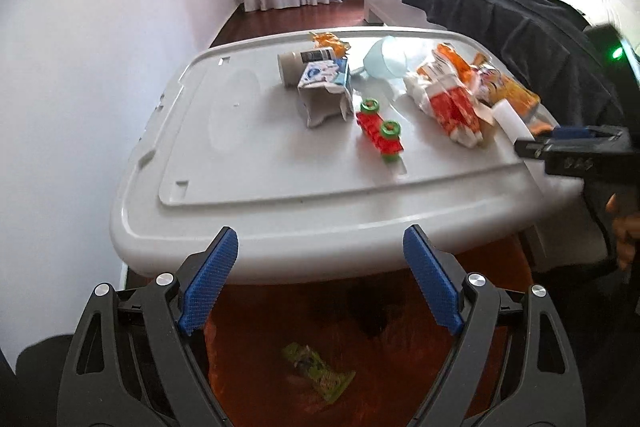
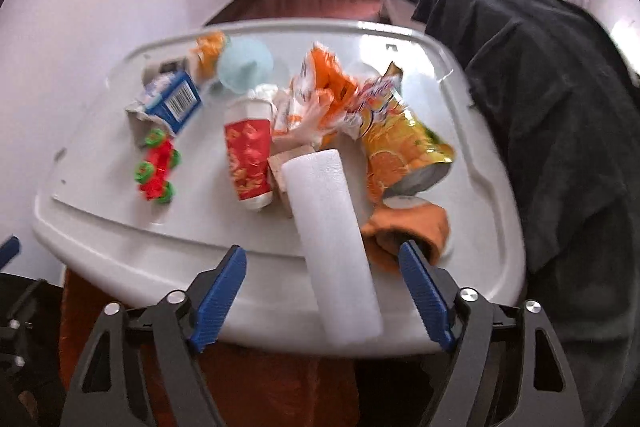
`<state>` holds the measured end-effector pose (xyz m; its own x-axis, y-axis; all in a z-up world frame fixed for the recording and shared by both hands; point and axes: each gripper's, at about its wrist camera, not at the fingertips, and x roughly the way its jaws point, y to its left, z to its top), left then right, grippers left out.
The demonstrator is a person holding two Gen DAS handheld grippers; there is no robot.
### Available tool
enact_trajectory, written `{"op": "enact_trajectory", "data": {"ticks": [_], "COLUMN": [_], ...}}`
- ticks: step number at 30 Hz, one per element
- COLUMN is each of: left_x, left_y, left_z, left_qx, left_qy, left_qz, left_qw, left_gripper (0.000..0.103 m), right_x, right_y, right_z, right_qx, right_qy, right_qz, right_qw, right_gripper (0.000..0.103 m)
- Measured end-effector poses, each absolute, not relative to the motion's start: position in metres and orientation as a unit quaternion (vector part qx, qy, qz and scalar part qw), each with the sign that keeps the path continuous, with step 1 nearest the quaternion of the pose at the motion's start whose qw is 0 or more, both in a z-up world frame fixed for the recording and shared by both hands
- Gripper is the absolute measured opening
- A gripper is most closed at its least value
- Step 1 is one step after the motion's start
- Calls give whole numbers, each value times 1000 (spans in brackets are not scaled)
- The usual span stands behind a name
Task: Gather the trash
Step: 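Grasp the white foam tube with the right tool, then grasp the red toy car with the left tool while the right tool holds the foam tube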
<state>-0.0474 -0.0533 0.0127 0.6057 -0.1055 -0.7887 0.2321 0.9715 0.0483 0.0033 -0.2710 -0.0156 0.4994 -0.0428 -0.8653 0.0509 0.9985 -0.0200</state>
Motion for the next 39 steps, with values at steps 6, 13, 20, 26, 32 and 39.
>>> {"op": "enact_trajectory", "data": {"ticks": [6, 13, 20, 26, 32, 39], "left_x": [-26, -4, 37, 64, 79, 75], "left_y": [-57, -75, -107, -120, -127, -137], "left_z": [2, -8, -17, -42, -58, -57], "left_qx": [64, 44, 21, 9, 12, 36], "left_qy": [447, 455, 440, 448, 439, 417], "left_qz": [-92, -95, -78, -62, -43, -66], "left_qw": [888, 884, 894, 892, 897, 906], "left_gripper": [83, 83, 83, 83, 83, 25], "right_x": [27, 11, 1, -2, -2, 0], "right_y": [-265, -274, -286, -290, -293, -284], "right_z": [-47, -27, -7, -5, -4, -4], "right_qx": [-47, 24, 69, 76, 93, 87], "right_qy": [530, 497, 449, 444, 445, 445], "right_qz": [-43, -15, -4, -2, 11, 19], "right_qw": [845, 867, 891, 893, 891, 891], "right_gripper": [48, 25, 24, 25, 25, 25]}}
